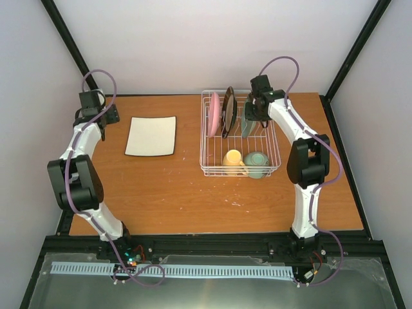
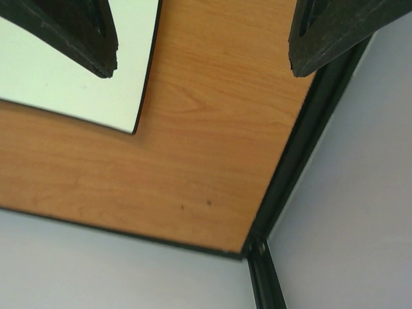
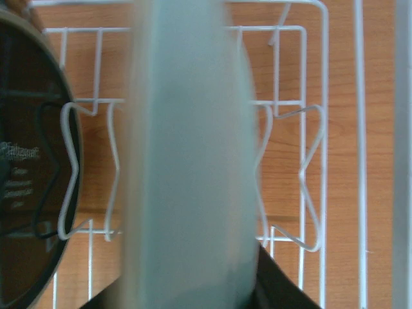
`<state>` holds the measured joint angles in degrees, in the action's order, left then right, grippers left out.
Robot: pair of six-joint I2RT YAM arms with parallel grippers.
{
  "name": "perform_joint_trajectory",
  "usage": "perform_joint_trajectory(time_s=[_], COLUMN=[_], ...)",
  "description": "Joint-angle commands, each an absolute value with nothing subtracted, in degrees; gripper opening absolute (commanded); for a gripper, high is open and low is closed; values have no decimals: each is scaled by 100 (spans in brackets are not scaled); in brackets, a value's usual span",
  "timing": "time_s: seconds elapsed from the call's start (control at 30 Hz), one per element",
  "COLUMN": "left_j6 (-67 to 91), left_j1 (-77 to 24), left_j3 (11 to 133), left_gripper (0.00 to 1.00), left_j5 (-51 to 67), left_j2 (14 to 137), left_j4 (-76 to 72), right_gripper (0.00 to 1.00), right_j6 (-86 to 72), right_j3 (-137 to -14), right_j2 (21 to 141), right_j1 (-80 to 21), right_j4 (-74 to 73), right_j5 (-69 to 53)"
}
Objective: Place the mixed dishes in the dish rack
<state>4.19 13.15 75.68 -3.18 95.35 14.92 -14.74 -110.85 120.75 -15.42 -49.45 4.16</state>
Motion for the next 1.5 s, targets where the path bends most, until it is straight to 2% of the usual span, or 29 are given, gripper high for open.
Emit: perform_joint_trajectory(time_s=[0.0, 0.13, 0.5, 0.73, 0.83, 0.9, 1.03, 1.47], left_j6=[590, 694, 679, 220, 49, -3, -18, 0], left_j1=[1380, 1516, 2297, 2350, 2376, 2407, 2417, 2437], left_j3=[8096, 8209, 8356, 8734, 8852, 8964, 9148, 9700], left_gripper=[72, 72, 68, 65, 50, 47, 51, 51], left_j5=[-136, 551, 2925, 3851, 4386, 4706, 4889, 5851], left_j2=[10045, 10289, 11078, 11785, 12125, 12341, 12643, 13558], left_j4=[2285, 2407, 2384, 2609, 2612, 2573, 2416, 2142], right_gripper=[31, 48, 59, 60, 60, 60, 60, 60], right_j6=[-1450, -1470, -1636, -1545, -1547, -1524, -1454, -1402], right_j3=[-11338, -11300, -10894, -10989, -10974, -10985, -10997, -11027], right_j2=[11999, 11952, 11322, 11083, 10962, 10901, 10818, 10748], right_j1=[-1687, -1687, -1685, -1679, -1662, -1645, -1601, -1537], right_j4=[-4874, -4919, -4735, -4925, -4901, -4892, -4878, -4941], right_j5=[221, 323, 1072, 1425, 1523, 1513, 1493, 1400])
